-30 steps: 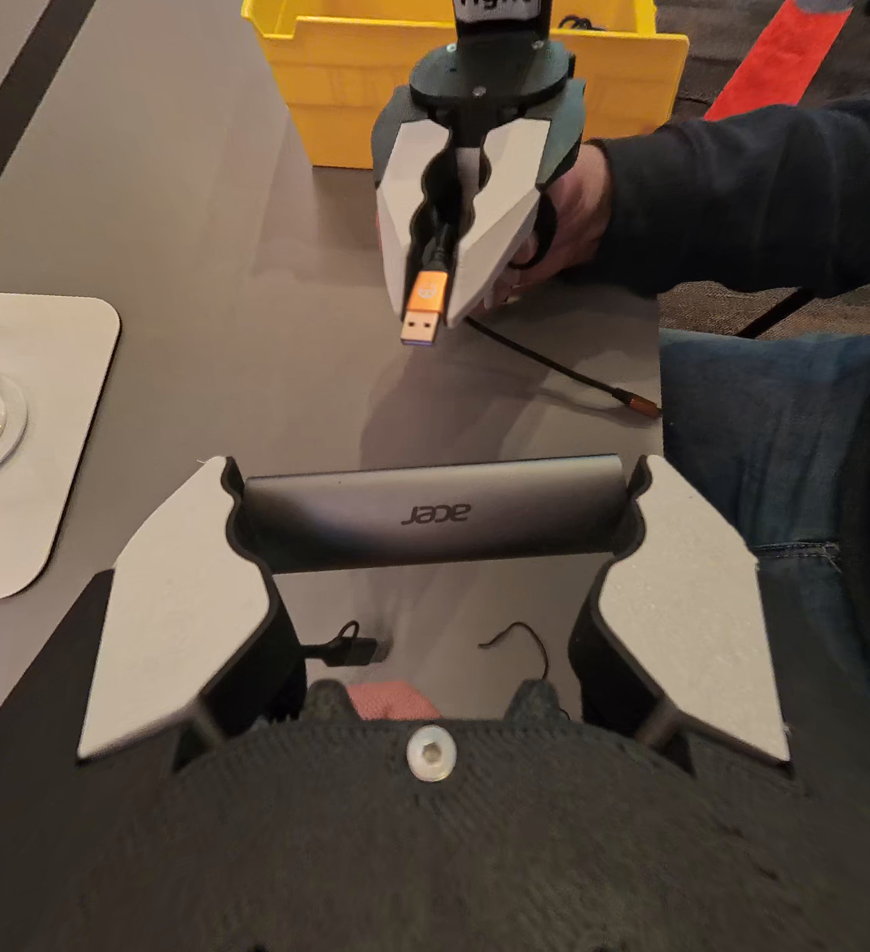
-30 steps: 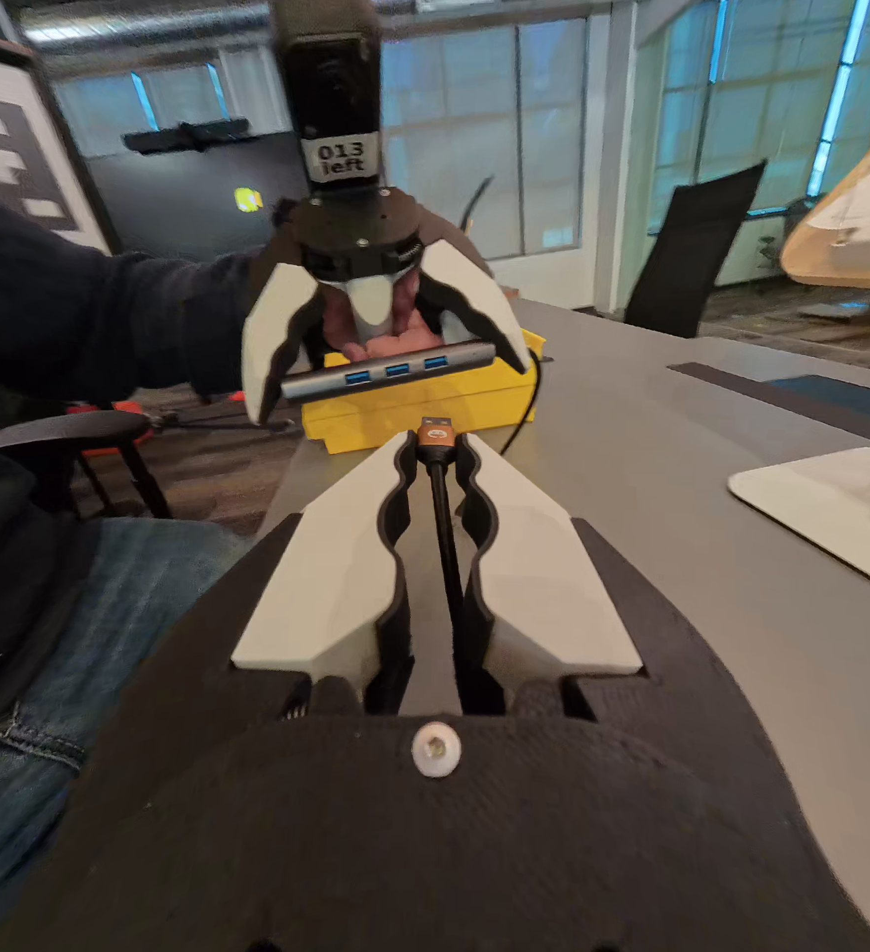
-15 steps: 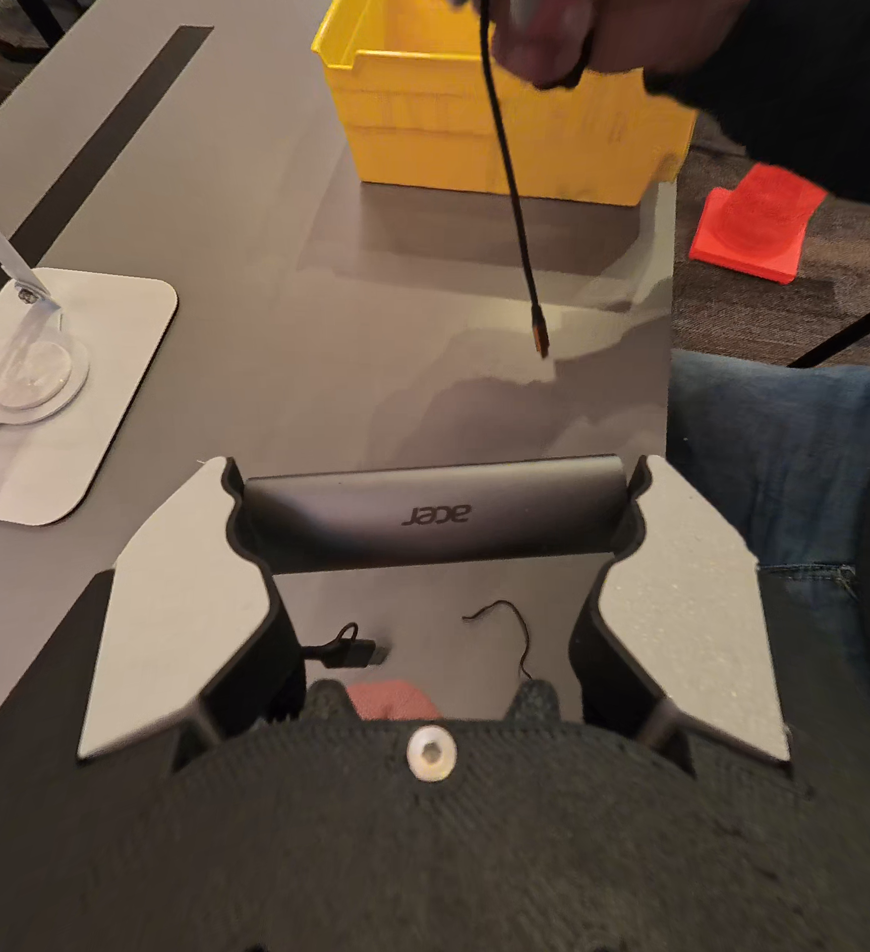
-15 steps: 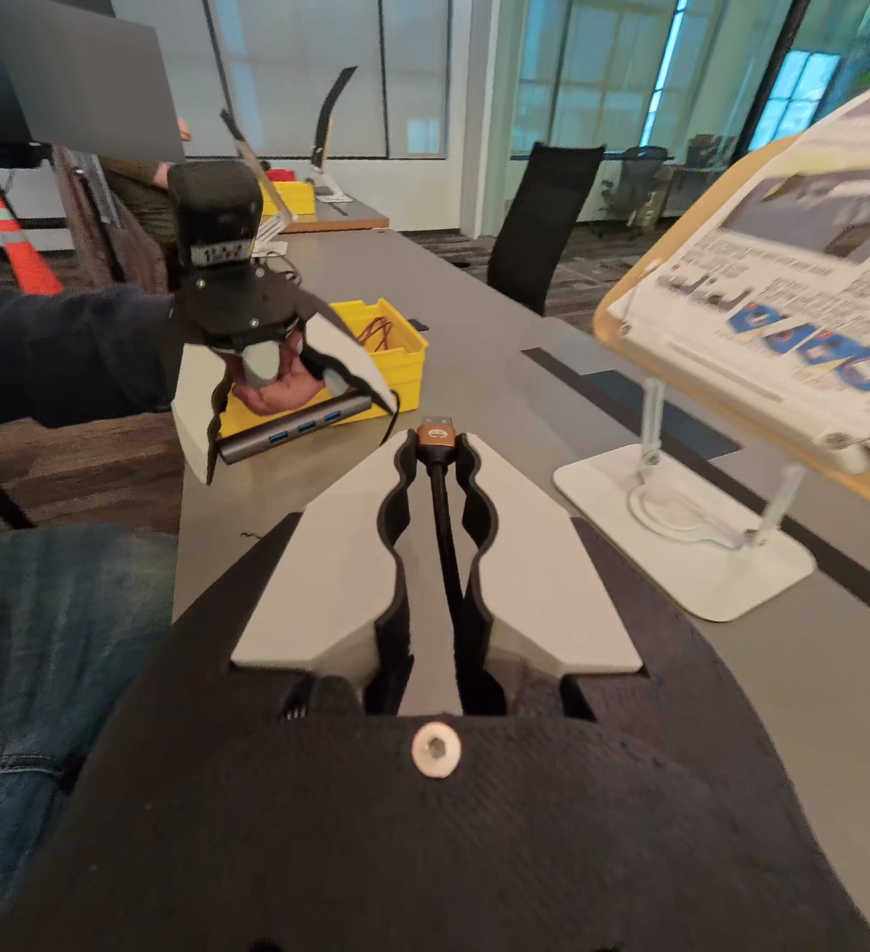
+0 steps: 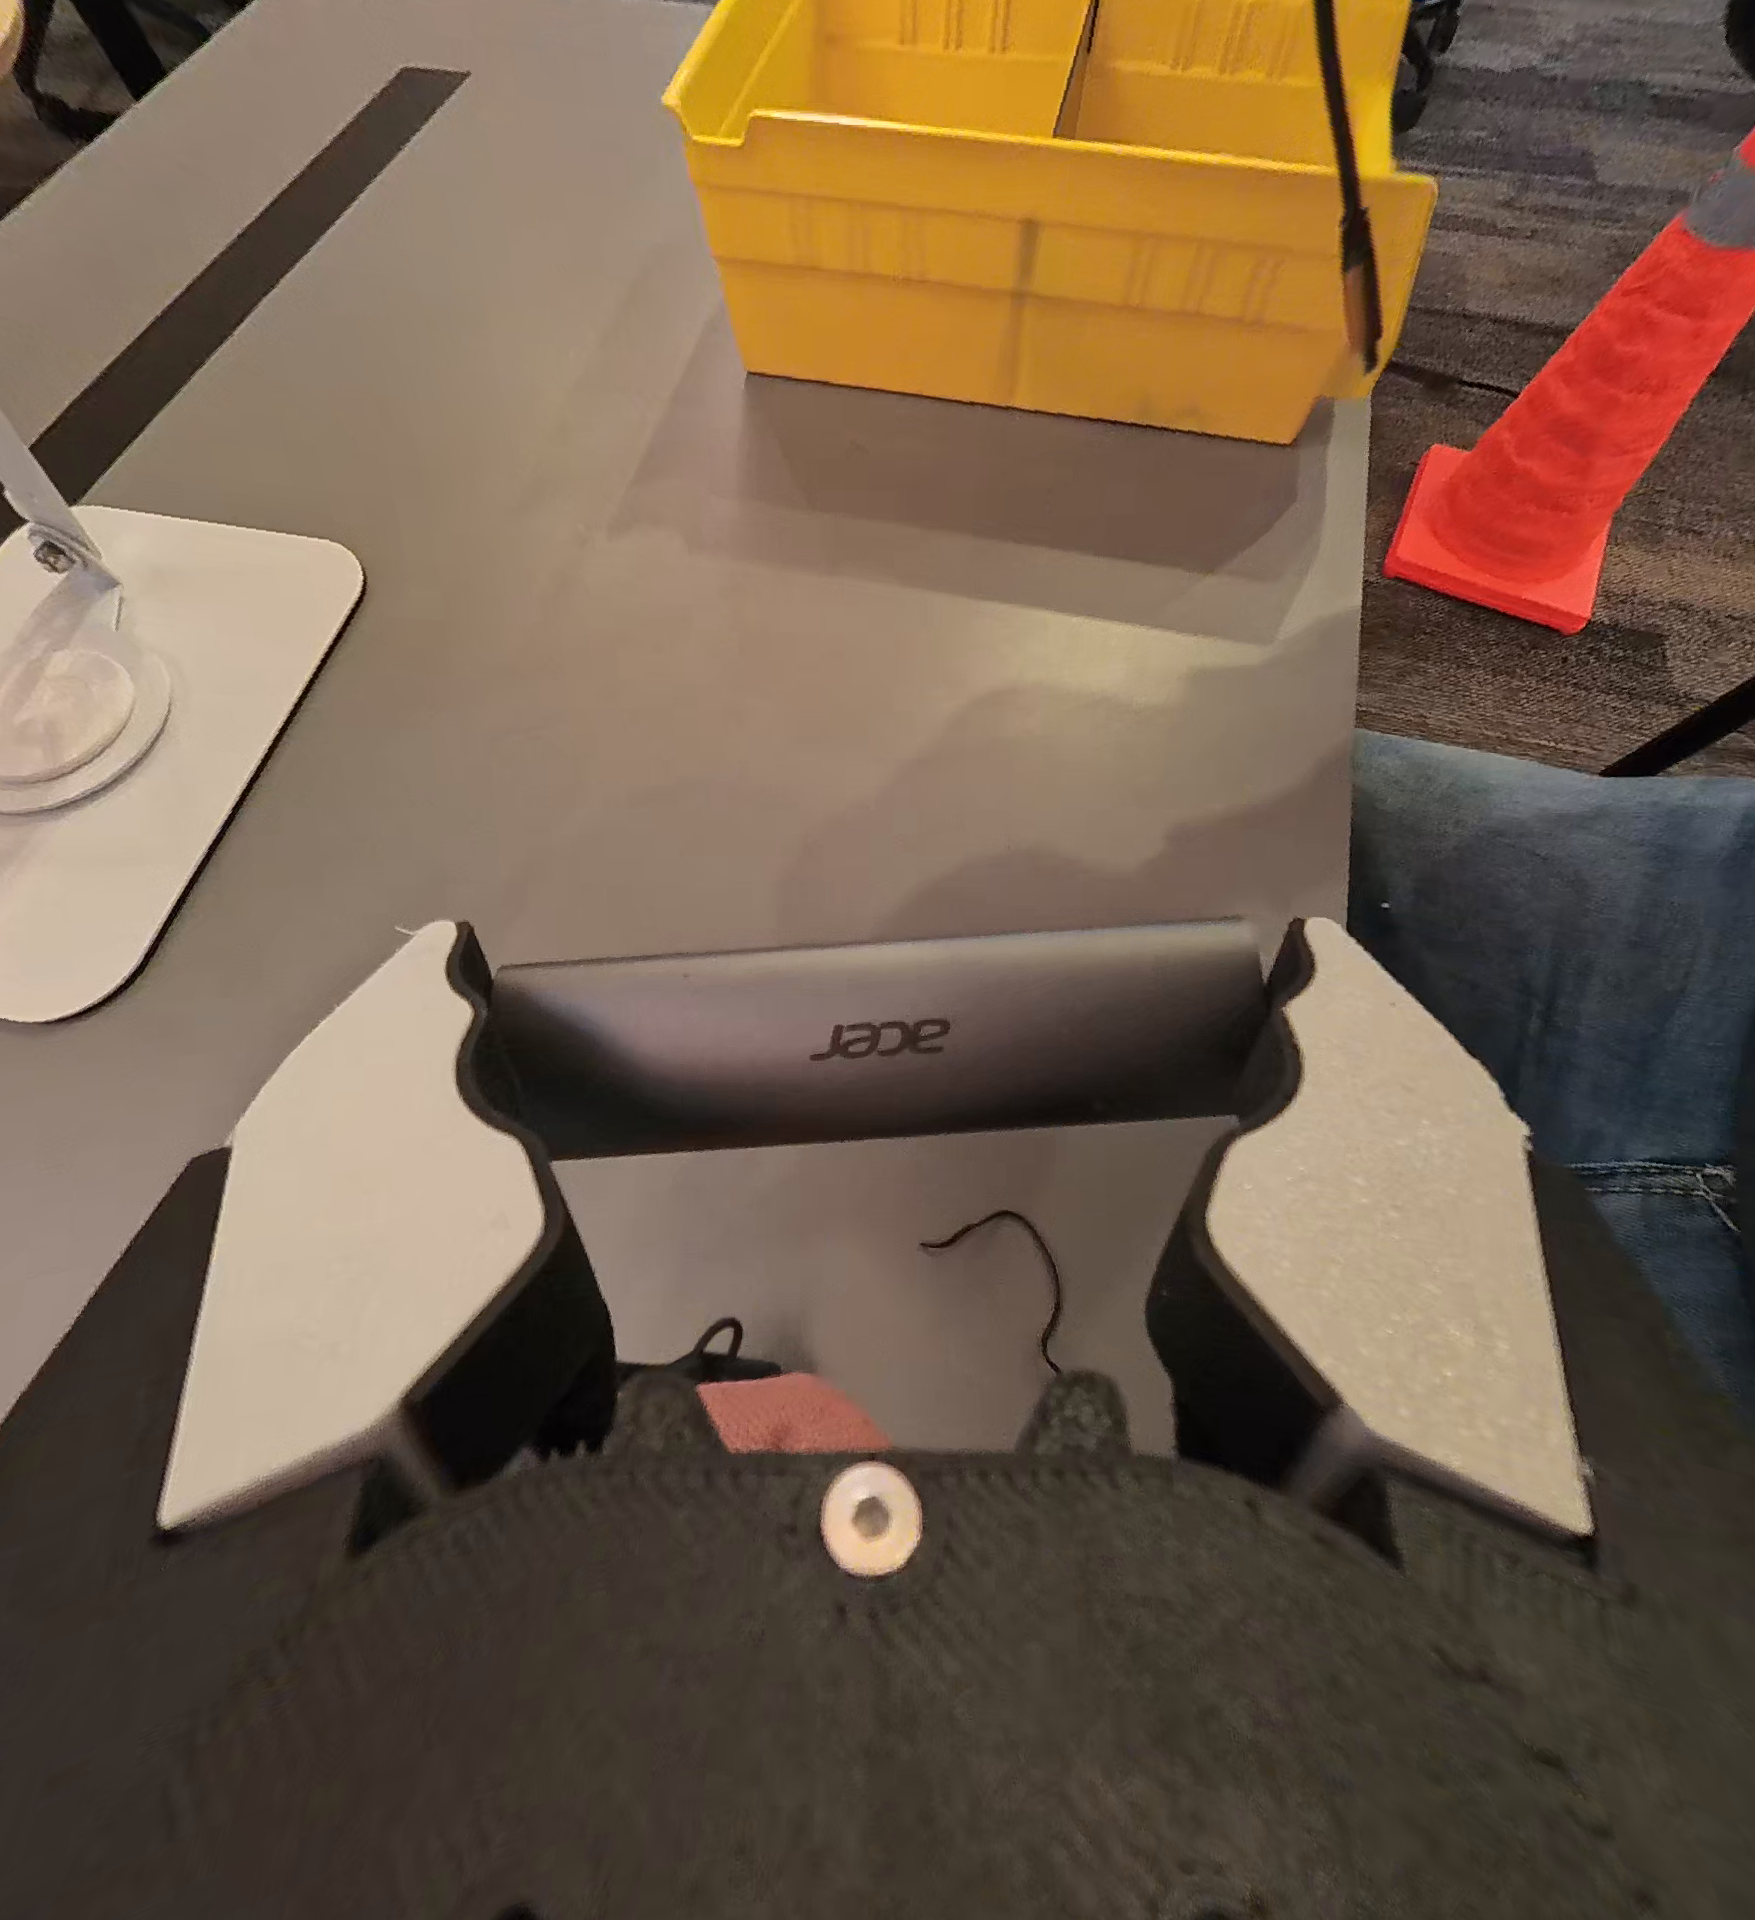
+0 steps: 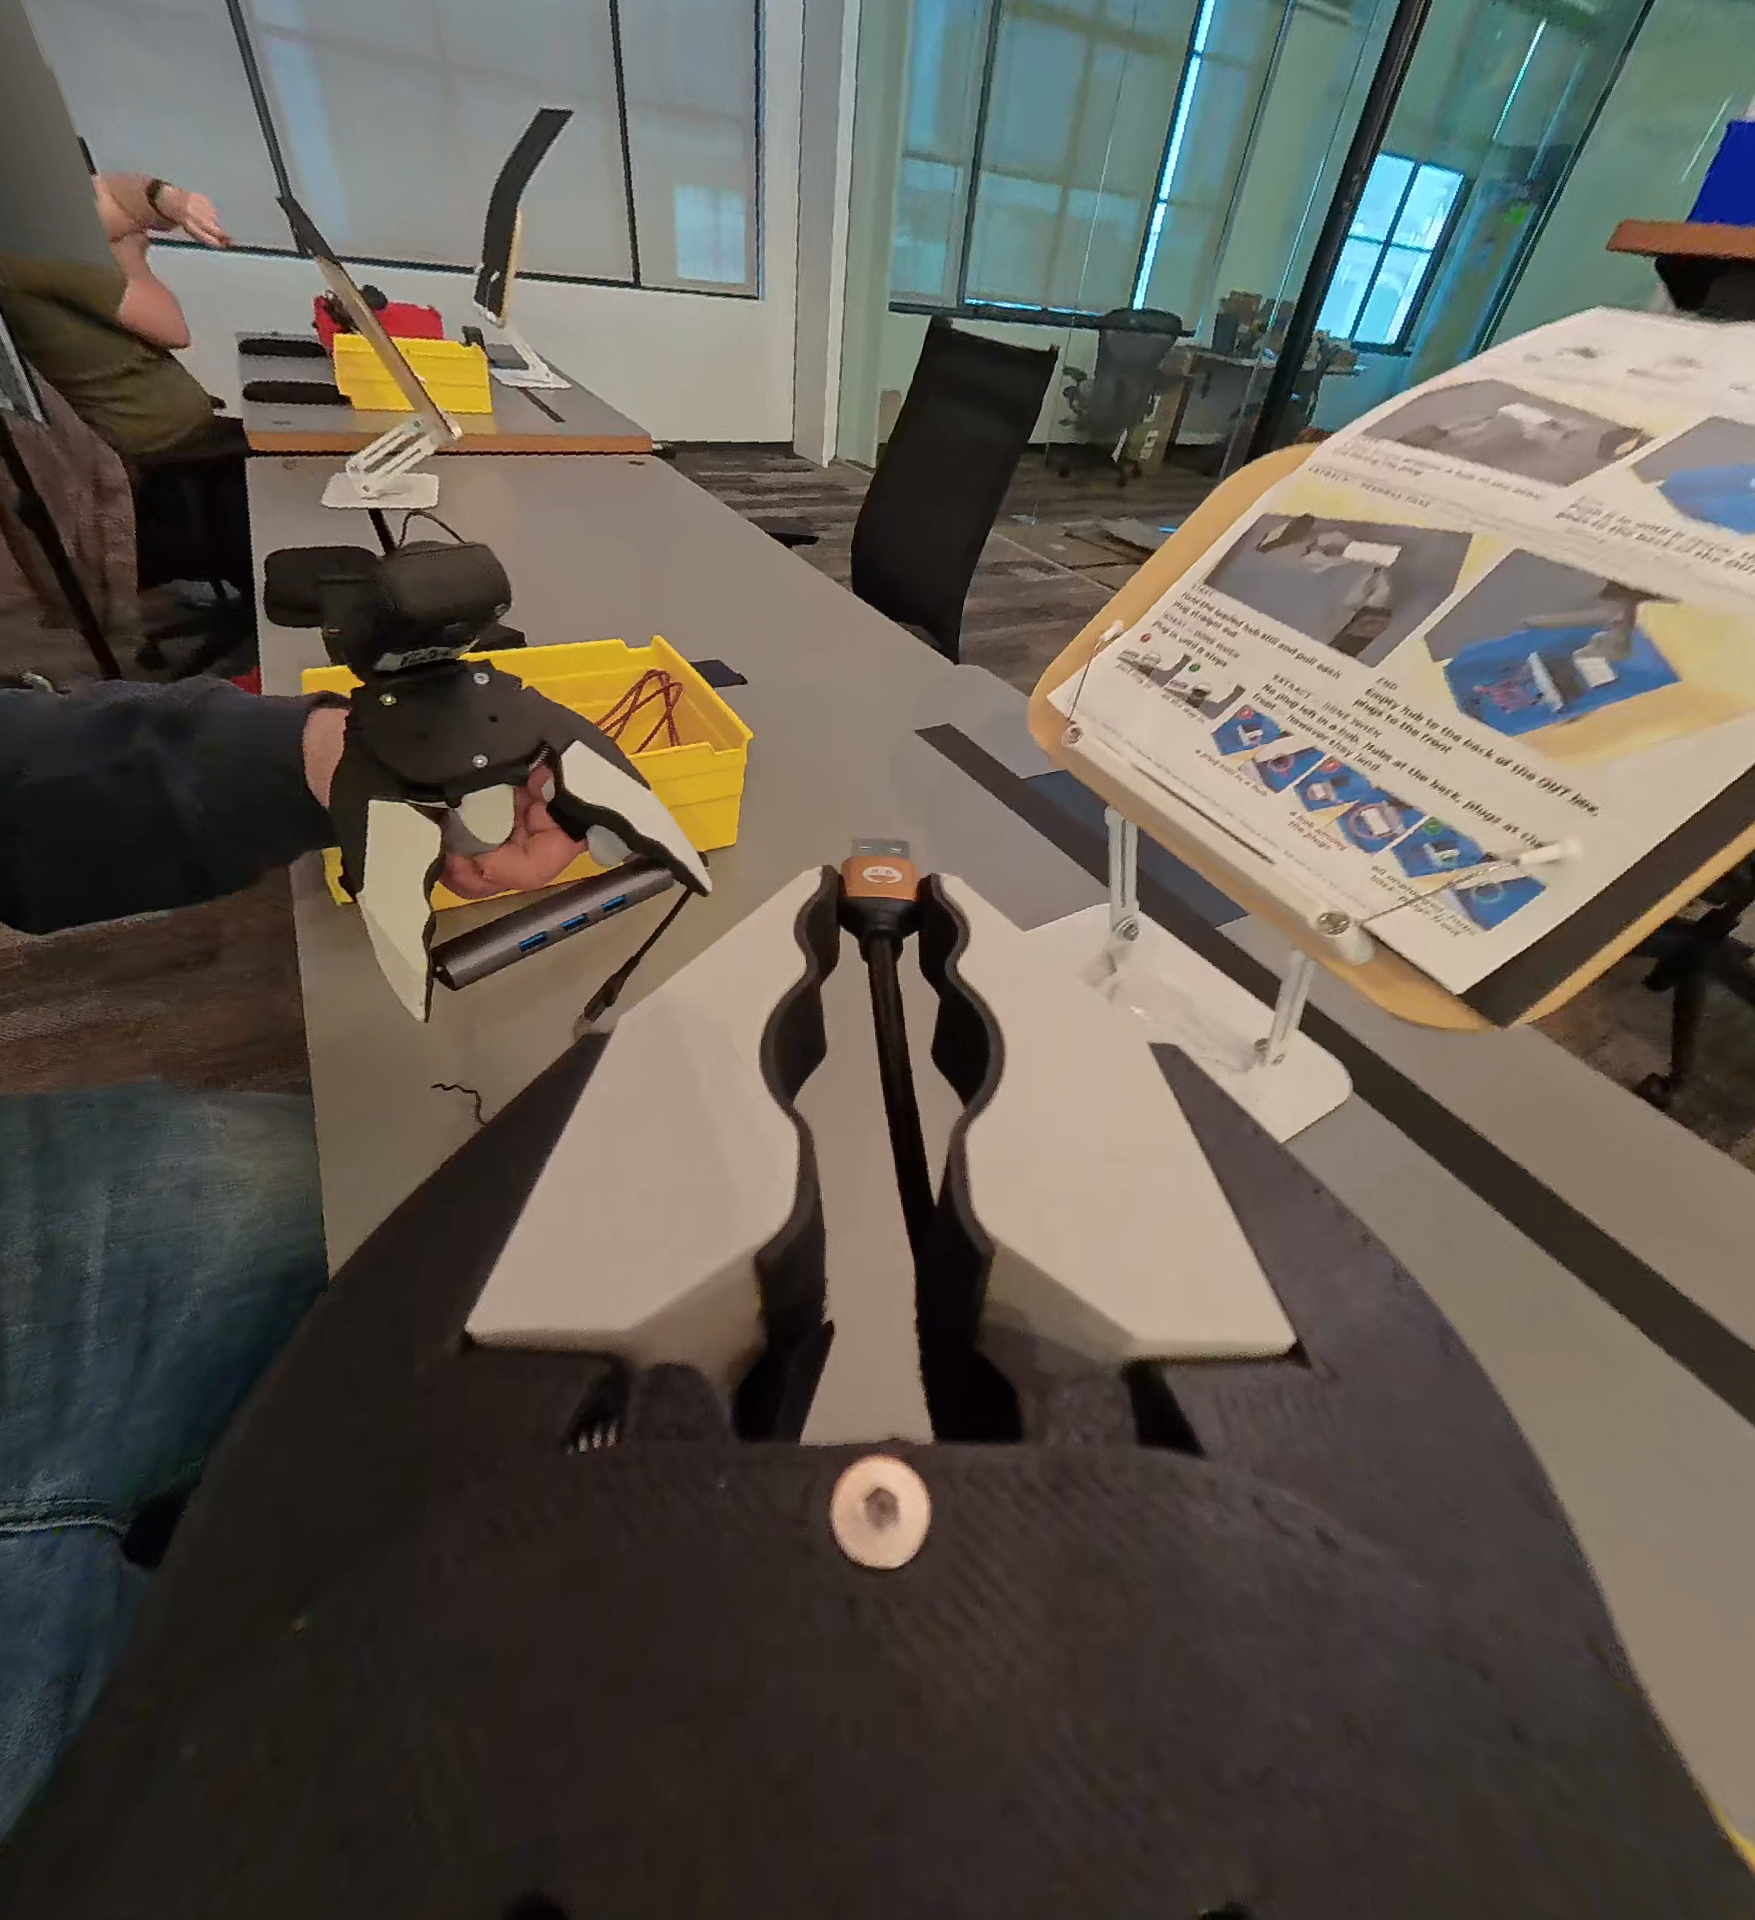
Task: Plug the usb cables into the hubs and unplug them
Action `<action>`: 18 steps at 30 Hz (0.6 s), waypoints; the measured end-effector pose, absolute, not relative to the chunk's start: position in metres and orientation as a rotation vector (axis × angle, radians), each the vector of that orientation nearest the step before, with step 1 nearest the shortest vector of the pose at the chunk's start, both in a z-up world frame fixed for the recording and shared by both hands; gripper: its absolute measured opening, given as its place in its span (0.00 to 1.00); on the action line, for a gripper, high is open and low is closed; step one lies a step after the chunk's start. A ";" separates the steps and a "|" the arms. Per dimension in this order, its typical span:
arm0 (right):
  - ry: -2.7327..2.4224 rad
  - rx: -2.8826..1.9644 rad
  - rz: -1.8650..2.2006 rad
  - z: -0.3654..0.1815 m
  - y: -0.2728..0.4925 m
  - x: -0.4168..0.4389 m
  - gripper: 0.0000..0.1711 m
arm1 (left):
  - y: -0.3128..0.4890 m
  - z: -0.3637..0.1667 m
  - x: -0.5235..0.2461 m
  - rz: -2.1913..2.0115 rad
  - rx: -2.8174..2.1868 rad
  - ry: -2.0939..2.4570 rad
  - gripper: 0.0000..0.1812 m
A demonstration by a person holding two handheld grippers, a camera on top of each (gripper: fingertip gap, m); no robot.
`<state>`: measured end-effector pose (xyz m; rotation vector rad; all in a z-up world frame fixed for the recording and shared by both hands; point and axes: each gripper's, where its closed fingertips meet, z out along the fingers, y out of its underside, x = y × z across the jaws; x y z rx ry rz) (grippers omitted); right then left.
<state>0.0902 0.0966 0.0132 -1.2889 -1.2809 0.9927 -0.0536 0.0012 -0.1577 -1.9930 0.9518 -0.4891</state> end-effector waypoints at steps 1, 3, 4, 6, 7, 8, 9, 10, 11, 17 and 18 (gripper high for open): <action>-1.281 -1.297 1.005 0.007 0.095 0.087 0.07 | 0.003 -0.161 -0.054 -0.486 -2.007 0.958 0.74; -1.280 -1.310 1.031 -0.004 0.092 0.082 0.08 | 0.009 -0.169 -0.053 -0.448 -2.041 0.973 0.74; -1.281 -1.315 1.040 -0.009 0.091 0.079 0.08 | 0.012 -0.174 -0.052 -0.433 -2.054 0.991 0.74; -1.276 -1.326 1.050 -0.018 0.090 0.075 0.08 | 0.019 -0.183 -0.053 -0.371 -2.079 1.023 0.74; -1.269 -1.329 1.064 -0.020 0.089 0.074 0.07 | 0.020 -0.184 -0.050 -0.377 -2.081 1.034 0.74; -1.262 -1.334 1.074 -0.023 0.089 0.073 0.08 | 0.021 -0.183 -0.048 -0.393 -2.077 1.032 0.74; -1.257 -1.340 1.078 -0.026 0.089 0.073 0.07 | 0.023 -0.181 -0.048 -0.399 -2.080 1.022 0.74; -1.253 -1.348 1.082 -0.029 0.089 0.073 0.08 | 0.025 -0.181 -0.048 -0.394 -2.085 1.017 0.74; -1.248 -1.358 1.087 -0.033 0.090 0.073 0.07 | 0.027 -0.182 -0.047 -0.392 -2.084 1.019 0.74; -1.264 -1.403 1.097 -0.060 0.086 0.066 0.08 | 0.044 -0.208 -0.040 -0.370 -2.159 1.028 0.74; -1.265 -1.409 1.097 -0.064 0.085 0.065 0.08 | 0.047 -0.214 -0.040 -0.361 -2.182 1.035 0.74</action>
